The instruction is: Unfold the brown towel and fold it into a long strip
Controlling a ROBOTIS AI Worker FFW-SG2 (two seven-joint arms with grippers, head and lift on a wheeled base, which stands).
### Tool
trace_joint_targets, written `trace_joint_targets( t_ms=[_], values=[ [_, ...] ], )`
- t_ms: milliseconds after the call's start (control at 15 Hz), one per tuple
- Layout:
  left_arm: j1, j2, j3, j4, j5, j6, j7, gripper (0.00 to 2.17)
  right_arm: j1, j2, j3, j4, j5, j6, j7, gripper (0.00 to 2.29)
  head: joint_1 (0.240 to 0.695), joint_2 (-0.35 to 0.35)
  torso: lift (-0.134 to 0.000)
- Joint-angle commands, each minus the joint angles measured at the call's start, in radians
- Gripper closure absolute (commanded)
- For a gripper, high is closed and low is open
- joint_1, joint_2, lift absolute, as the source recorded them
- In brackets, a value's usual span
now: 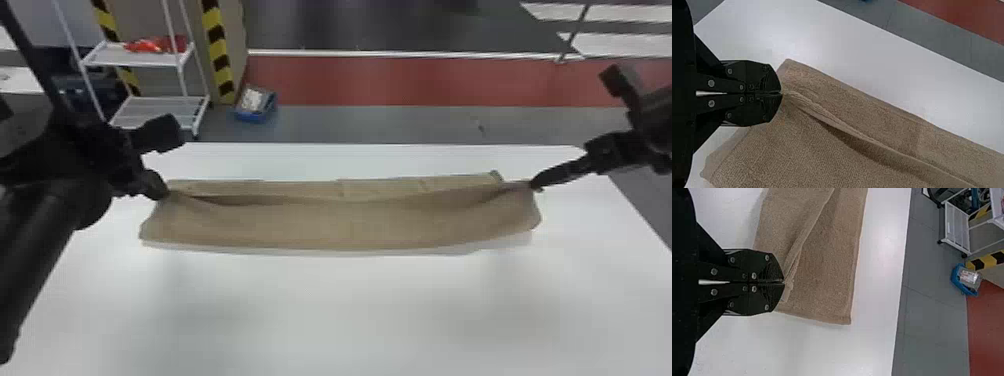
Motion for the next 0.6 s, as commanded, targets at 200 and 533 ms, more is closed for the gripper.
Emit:
trace_joint_targets(
  t_ms=[200, 533],
  values=[
    [-0.062, 0.001, -0.001, 0.029, 0.020, -0.014, -0.015, 1.89, -0.021, -0.027, -0.011, 0.037, 0.006, -0.003, -0.009, 1.48, 0.683, -0.032, -0.123],
    [-0.119, -0.011, -0.027, 0.113, 0.011, -0.029, 0.019, 1.96, -0.046, -0.025, -0.003, 0.065, 0.030, -0.012, -0.064, 1.48, 0.666, -0.048, -0.123]
  ],
)
